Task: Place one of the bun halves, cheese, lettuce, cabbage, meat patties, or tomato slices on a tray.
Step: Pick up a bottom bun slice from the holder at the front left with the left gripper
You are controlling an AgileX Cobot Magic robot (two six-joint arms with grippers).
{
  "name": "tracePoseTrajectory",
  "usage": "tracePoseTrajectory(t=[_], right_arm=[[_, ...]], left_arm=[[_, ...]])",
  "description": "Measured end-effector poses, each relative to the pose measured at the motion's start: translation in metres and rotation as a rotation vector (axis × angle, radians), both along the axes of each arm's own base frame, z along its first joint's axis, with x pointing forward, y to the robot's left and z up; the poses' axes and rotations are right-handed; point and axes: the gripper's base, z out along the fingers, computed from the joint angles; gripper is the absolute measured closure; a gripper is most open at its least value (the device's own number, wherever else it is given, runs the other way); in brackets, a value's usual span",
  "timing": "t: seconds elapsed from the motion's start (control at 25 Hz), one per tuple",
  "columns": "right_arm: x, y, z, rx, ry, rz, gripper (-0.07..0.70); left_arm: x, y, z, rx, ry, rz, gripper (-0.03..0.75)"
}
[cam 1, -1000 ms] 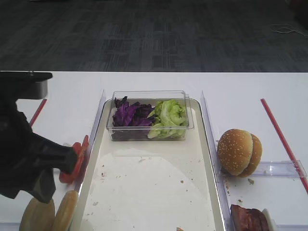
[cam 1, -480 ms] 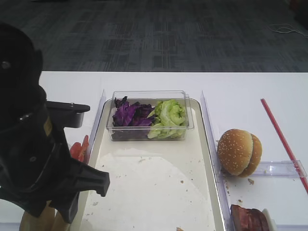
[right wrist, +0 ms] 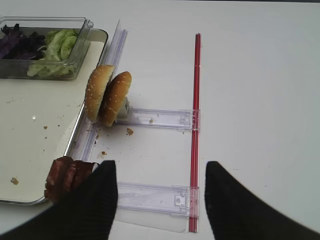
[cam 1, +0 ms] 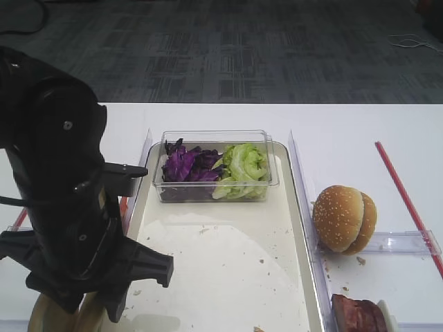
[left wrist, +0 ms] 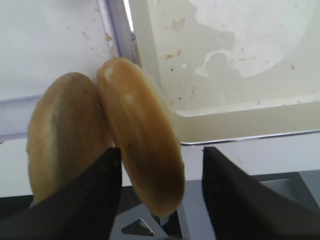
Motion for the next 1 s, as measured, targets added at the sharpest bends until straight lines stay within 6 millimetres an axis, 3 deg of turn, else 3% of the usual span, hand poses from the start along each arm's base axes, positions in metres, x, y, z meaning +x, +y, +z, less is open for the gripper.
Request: tracePoseTrajectory(t=[0.64, 1.0], right_arm=[[0.000, 0.000, 0.000, 0.000, 0.000, 0.000, 0.227], [0.000, 0.000, 0.000, -0.002, 0.000, 0.001, 0.227]], left_arm=[[0.008, 0.009, -0.012, 0.158, -0.013, -0.001, 0.394], [0.007, 0.009, -0.012, 0.166, -0.006, 0.001, 0.519]])
